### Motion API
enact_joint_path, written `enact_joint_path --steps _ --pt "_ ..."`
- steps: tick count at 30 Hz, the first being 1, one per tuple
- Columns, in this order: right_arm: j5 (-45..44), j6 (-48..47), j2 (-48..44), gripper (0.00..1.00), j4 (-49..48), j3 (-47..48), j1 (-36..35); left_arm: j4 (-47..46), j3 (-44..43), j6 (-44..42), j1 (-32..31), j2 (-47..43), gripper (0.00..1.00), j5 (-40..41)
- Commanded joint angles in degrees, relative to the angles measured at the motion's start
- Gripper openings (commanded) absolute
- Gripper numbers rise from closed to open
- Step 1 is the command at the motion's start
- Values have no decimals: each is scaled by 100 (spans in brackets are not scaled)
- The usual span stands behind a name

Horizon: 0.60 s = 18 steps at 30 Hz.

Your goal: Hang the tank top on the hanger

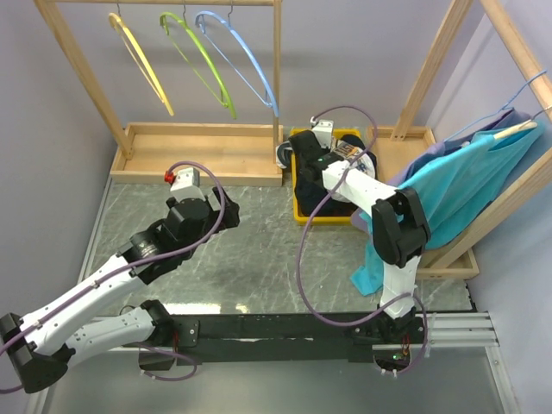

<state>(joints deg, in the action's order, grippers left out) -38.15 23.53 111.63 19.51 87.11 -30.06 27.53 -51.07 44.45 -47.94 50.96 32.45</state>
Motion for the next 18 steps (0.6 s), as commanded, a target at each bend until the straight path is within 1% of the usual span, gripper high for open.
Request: enact_joint_path --steps 1,3,6,9,14,17,18 --pt "-254 -119 -1115 0 335 324 -166 25 -237 64 -5 -262 99 139" --pt "-569 -313 -1694 0 264 332 -526 7 -298 38 -13 -323 99 131" --pt "-964 -516 -2231 0 615 753 -973 -11 -438 -15 -13 -350 99 113" --pt "-1080 -674 -2741 0 888 1122 -1325 7 -579 -41 -13 -332 99 130" --pt "-852 -867 -3349 0 1134 1712 -1783 24 -773 -33 -13 -385 99 209" --pt "-825 -1034 -3508 0 1231 2204 -2143 -89 -826 -172 -13 -376 99 61" --pt "-825 -1095 -3482 0 1257 2501 -2222 -212 -843 -251 -13 -376 99 -149"
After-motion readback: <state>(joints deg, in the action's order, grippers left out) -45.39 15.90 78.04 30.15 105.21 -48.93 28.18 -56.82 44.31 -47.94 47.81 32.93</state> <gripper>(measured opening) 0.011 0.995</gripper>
